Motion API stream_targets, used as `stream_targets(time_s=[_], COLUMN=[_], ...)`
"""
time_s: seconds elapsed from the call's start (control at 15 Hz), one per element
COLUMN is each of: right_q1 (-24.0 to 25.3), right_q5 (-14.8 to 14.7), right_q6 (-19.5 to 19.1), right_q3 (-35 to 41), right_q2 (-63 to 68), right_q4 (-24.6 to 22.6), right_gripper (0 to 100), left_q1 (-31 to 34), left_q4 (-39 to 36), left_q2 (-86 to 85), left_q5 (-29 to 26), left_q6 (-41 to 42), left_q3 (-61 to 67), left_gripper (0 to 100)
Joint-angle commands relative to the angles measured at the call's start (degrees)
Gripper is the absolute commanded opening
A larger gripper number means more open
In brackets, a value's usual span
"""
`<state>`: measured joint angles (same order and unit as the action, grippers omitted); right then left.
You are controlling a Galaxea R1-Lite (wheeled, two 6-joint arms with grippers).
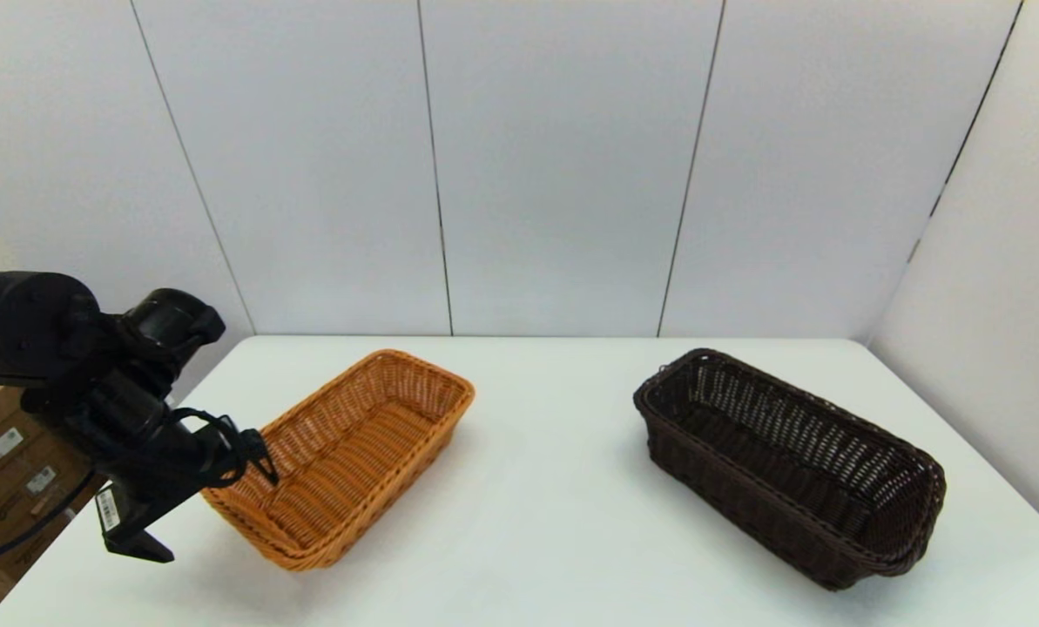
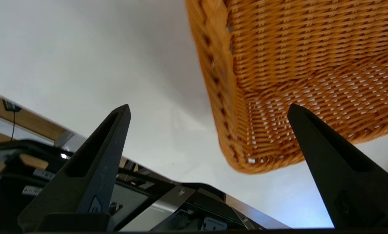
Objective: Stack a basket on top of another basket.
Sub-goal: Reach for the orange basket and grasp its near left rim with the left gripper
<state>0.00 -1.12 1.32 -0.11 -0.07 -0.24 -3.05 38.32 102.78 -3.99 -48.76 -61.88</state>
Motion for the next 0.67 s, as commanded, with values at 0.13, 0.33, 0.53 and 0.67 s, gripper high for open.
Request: stream_targets(time_s=[0.13,0.33,0.53,0.67], right_q1=[0.0,0.0,0.0,0.0], right_q5=[0.0,0.0,0.0,0.0], right_q6=[0.0,0.0,0.0,0.0], right_q3=[0.0,0.0,0.0,0.0], right_q2=[0.1,0.0,0.0,0.1], right_q4=[0.0,0.0,0.0,0.0], right_gripper=[100,100,100,100], left_q1=[0.3,0.3,-0.1,-0.8], left_q4=[-1.3,-2.8,-4.7,-5.2], left_q2=[5.1,7.0,9.6,10.8], left_q5=[-2.0,-2.1,-2.2,-2.2], left_q6=[1.7,2.4,2.4,2.4], left_q3=[-1.3,-1.3,-1.1,-1.2], left_gripper=[100,100,100,100])
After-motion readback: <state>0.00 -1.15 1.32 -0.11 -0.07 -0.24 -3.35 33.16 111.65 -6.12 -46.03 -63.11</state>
